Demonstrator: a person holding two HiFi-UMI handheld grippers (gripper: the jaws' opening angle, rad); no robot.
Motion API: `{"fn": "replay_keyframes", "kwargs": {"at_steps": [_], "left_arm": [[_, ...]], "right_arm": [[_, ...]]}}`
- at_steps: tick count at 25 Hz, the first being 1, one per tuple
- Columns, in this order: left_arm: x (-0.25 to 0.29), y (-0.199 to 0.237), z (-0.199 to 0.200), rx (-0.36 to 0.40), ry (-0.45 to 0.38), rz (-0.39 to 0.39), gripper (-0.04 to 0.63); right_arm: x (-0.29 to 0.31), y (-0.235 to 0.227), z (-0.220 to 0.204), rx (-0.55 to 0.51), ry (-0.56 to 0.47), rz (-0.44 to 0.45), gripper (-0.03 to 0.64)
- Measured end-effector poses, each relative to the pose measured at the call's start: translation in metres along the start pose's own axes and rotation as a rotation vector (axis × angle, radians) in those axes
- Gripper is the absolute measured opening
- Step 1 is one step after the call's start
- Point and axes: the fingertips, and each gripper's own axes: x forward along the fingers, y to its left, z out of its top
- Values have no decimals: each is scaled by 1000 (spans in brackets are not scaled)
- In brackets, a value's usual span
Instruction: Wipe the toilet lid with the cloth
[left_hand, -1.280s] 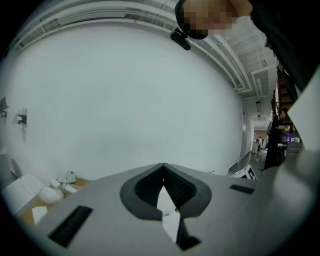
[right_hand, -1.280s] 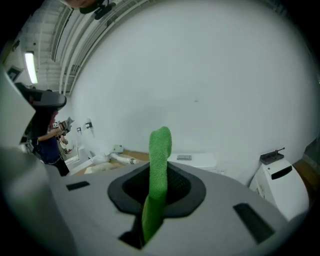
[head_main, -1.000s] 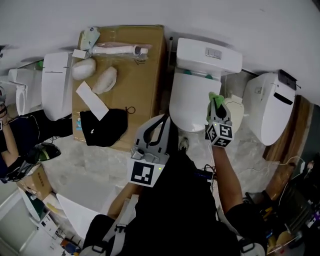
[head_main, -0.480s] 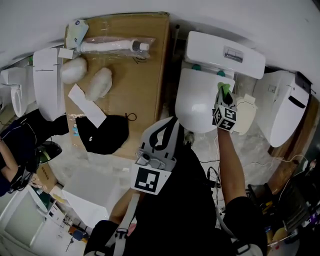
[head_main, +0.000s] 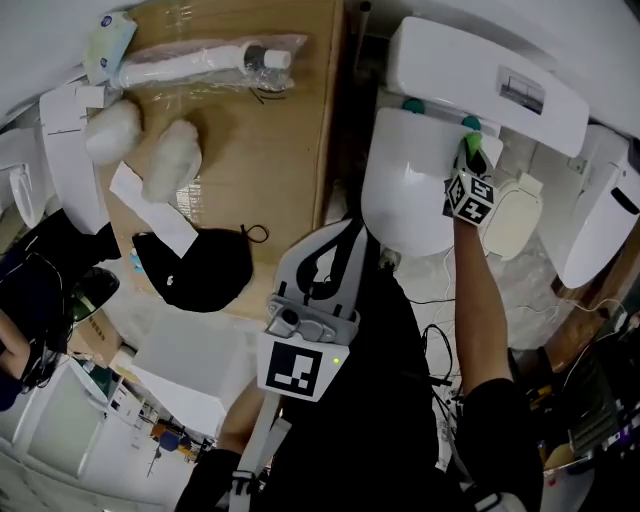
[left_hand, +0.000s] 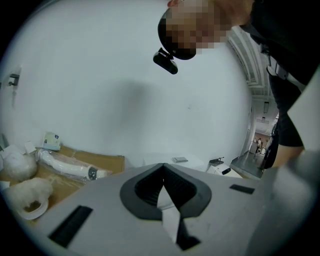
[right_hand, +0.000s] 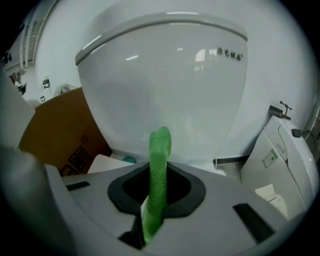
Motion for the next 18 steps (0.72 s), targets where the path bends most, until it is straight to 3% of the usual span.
{"fn": "replay_keyframes", "kwargs": {"at_steps": [5,11,15,18], "left_arm": [[5,7,-21,-32,14,12,3],[7,13,-30,-42,8,12,3],[7,13,-36,-45,9,14,3],[5,12,-39,-51,7,16,3]], "right_arm": [[31,8,-42,58,83,1,52],[39,12,-41,132,6,-23,52],[44,20,-34,121,-38,-5,52],[49,34,-28,55,-46,30,52]]}}
